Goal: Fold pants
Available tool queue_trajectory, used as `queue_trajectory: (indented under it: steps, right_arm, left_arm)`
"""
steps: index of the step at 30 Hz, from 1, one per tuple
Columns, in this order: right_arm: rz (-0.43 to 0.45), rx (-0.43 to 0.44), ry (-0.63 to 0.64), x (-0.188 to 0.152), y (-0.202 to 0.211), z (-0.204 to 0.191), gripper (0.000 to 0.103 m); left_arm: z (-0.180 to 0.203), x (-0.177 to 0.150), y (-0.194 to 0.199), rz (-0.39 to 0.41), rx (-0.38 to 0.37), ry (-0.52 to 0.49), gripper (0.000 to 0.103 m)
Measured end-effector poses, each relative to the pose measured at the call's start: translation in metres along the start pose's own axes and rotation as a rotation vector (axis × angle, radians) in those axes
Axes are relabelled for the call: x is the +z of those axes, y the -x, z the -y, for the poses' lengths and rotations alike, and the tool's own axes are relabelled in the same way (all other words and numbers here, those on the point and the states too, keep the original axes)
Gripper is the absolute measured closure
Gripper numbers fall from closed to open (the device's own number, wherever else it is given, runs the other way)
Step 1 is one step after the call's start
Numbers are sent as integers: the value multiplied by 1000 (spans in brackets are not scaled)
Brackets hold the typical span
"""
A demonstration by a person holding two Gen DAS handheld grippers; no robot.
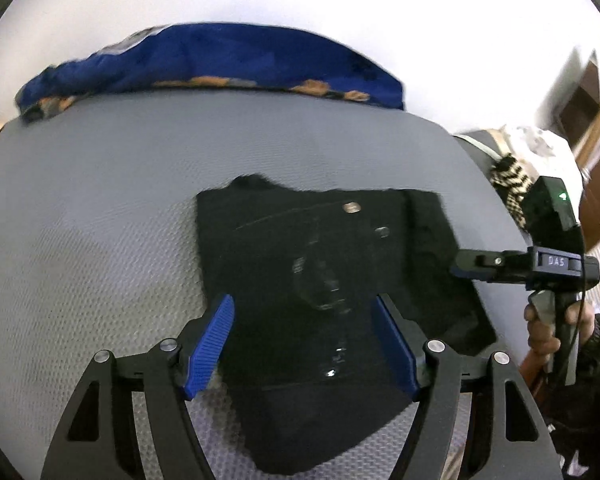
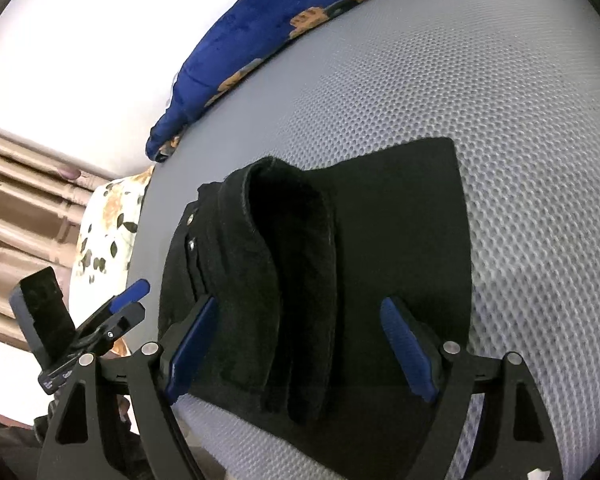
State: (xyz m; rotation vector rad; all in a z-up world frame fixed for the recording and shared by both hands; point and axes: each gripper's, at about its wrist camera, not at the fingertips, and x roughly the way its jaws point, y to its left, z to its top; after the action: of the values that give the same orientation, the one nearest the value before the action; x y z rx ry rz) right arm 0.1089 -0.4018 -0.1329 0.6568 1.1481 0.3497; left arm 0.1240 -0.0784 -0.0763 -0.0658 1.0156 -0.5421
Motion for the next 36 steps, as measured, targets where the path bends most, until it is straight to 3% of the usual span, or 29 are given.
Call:
queue_trajectory:
  steps: [4, 15, 20, 25, 30, 36]
  right_arm:
    - [12, 23, 29, 11, -6, 4, 29]
    - [14, 156, 49, 39, -32, 6, 47]
    - [10, 194, -8, 38, -37, 6, 84]
    - [86, 110, 33, 27, -12, -24, 91]
    - [160, 79, 22, 25, 21, -35, 92]
    - [231, -12, -103, 28, 44, 7, 92]
  left_arm:
    - [-8, -6, -12, -27, -22, 28, 32]
    - [3, -13, -39, -73, -10, -20, 29]
    - [5, -15, -39, -69, -3, -25, 29]
    - [3, -6, -37, -65, -21, 6, 29]
    - [13, 7, -19, 8, -42, -24, 29]
    - [44, 19, -19, 36, -84, -122, 29]
